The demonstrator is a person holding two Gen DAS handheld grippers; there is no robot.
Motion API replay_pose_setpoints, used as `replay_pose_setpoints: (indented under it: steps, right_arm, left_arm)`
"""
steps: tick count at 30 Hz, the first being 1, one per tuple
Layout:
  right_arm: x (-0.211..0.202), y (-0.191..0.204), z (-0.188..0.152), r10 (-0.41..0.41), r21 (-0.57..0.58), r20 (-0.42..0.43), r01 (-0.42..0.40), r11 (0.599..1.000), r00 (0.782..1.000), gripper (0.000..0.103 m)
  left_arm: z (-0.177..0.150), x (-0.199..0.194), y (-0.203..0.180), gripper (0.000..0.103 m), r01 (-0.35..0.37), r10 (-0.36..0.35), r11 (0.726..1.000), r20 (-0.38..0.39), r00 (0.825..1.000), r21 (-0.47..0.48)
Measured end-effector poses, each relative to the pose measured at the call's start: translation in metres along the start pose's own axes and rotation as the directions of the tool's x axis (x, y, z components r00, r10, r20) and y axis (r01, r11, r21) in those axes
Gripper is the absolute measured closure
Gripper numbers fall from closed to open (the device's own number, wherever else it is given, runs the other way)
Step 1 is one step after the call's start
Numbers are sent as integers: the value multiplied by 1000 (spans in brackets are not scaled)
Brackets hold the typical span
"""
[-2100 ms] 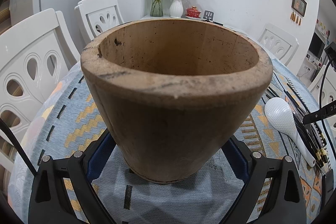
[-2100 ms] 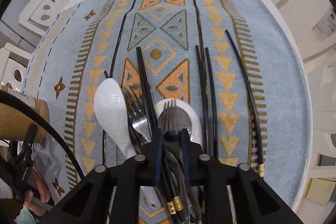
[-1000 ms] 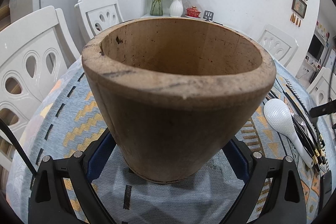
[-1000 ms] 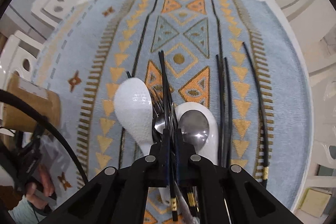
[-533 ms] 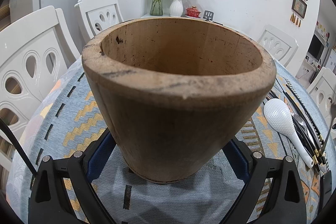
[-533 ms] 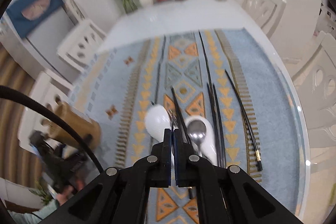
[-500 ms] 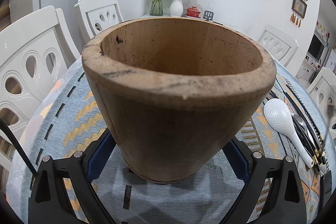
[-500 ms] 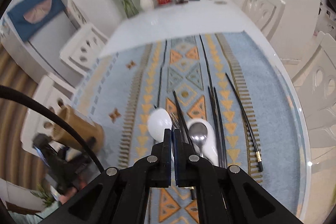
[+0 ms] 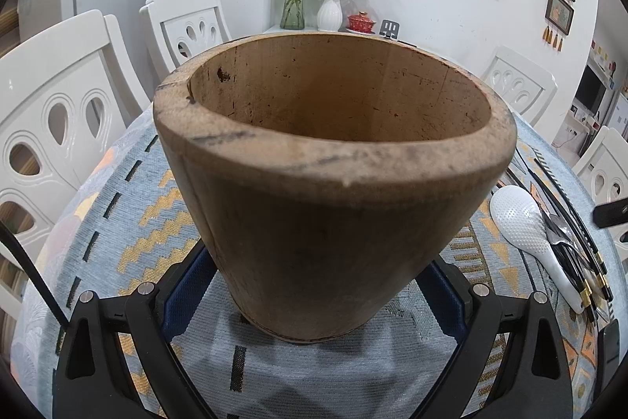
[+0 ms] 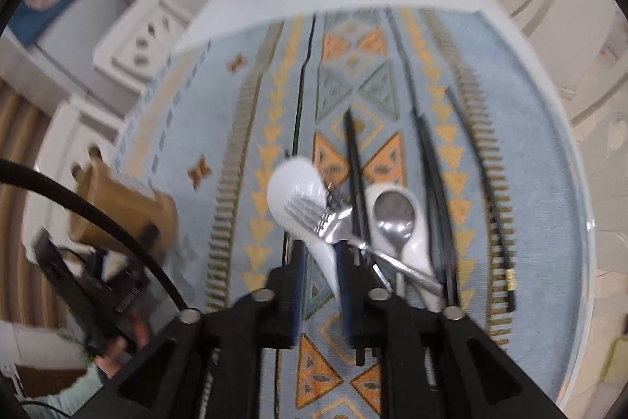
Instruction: Organize utensils
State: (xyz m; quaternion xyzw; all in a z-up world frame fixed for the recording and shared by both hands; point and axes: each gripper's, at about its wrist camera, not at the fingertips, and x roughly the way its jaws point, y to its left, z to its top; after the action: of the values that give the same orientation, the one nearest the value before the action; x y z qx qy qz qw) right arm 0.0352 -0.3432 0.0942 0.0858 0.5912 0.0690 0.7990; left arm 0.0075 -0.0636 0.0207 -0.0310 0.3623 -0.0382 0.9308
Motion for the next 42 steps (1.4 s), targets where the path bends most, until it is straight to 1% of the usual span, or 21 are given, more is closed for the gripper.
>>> replay_pose_setpoints:
  steps: [1,5,8,9,11,17,19,20,21,25,29,31,34,36,40,42]
  right_arm:
    - [7,2,0,-2,-7,-10,2,1000,1000,73]
    - [29,11,3,-53,-57,-37,51,997,998,70]
    - [38,16,6,-100,-99,-39,95,991,994,61]
    - [39,17,7,-115,-112,-34,110,988,993,56]
    - [42,20,9,-138,-140,-20,133,981,990,55]
    - [62,23,13,-175,-181,-56,163,970,983,55]
    - [66,24,13,-198,-195,-49,185,963,979,55]
    - [67,23,14,-196,-197,-44,184,963,980,55]
    - [67,23,15,-191,-195,-41,179,964,981,58]
    - [64,13,23,-134,-159,-45,125,979,990,75]
    - [61,2,30,-70,-102,-52,64,993,996,83]
    - [58,-3,31,-51,-73,-51,48,996,997,88]
    - [53,-10,34,-42,-32,-45,41,999,998,92]
    - [52,-13,36,-53,-21,-45,52,998,998,93]
    - [52,-13,34,-55,-30,-55,53,998,997,93]
    - [56,-10,36,-79,-51,-60,76,996,995,93]
  left_arm:
    - [0,-1,1,6,0,0,1000,0,1000,0]
    - [0,-1,1,6,0,0,1000,0,1000,0]
    - [0,-1,1,6,1,-1,1000,0,1000,-1]
    - [0,-1,1,6,1,-1,1000,0,1000,-1]
    - [-2,-1,0,6,3,-3,1000,-2,1000,-4]
    - [-2,-1,0,6,4,-4,1000,-2,1000,-5]
    - [-3,-1,-2,6,4,-4,1000,-2,1000,-5]
    - [-2,-1,0,6,4,-4,1000,-2,1000,-5]
    - [-3,-1,0,6,4,-4,1000,-2,1000,-6]
    - [-3,-1,-1,6,5,-5,1000,-2,1000,-7]
    - [-3,-1,-1,6,5,-5,1000,-2,1000,-7]
    - [-3,-1,-1,6,5,-5,1000,-2,1000,-8]
    - [-3,-1,-1,6,5,-5,1000,-2,1000,-8]
    - [-3,-1,-1,6,5,-5,1000,-2,1000,-8]
    - [-3,-1,-1,6,5,-5,1000,-3,1000,-9]
    - [-4,-1,-2,6,6,-6,1000,-3,1000,-9]
